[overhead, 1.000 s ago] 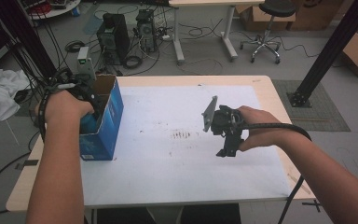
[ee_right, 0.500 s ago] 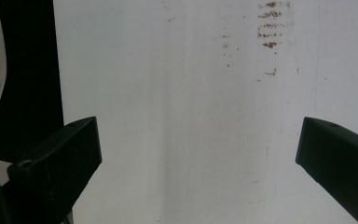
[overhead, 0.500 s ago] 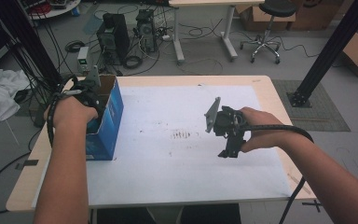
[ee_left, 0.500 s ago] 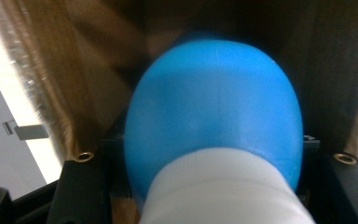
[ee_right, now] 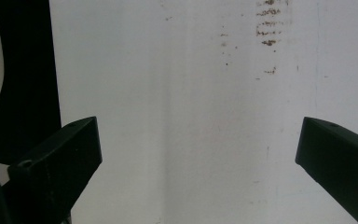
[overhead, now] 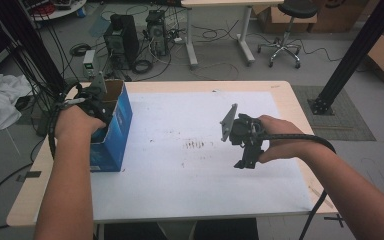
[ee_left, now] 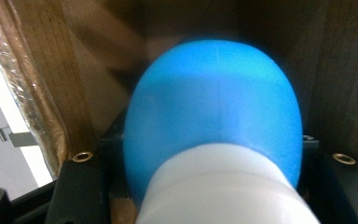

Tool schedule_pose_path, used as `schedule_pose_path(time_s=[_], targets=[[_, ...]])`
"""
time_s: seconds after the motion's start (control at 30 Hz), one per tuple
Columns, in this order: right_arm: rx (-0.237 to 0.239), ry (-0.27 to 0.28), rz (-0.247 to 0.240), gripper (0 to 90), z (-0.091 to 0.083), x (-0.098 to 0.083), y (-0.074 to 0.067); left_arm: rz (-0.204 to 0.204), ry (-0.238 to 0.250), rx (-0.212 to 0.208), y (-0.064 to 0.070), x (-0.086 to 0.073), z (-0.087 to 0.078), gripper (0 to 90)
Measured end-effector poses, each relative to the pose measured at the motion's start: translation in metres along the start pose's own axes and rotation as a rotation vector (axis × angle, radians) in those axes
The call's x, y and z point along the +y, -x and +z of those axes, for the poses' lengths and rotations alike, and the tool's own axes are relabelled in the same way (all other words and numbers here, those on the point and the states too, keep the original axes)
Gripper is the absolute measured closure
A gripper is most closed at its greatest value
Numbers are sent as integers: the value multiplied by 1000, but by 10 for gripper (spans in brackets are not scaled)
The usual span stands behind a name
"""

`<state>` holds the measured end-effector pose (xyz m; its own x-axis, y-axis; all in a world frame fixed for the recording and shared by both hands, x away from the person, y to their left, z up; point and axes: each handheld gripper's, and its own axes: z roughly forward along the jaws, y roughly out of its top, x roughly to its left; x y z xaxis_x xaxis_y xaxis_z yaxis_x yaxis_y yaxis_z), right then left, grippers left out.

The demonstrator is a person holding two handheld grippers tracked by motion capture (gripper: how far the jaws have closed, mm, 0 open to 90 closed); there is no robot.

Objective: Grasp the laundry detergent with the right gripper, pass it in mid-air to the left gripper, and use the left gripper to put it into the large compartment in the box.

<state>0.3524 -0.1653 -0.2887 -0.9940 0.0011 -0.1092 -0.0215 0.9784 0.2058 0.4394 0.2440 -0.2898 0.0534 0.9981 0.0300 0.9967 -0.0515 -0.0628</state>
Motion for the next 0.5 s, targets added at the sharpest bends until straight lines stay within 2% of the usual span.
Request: schedule_pose_path(time_s=[0.23,0.33,0.5], targets=[[-4,-1,-4,3,0,2,-1,4,13,7,2,-1,0,379],[-5,0,-7,3,0,1,-1,-4,13,-3,1,-1,0,374],[-5,2,-8,5,-1,1,-2,2,6,-5,0,-3,-1,326]])
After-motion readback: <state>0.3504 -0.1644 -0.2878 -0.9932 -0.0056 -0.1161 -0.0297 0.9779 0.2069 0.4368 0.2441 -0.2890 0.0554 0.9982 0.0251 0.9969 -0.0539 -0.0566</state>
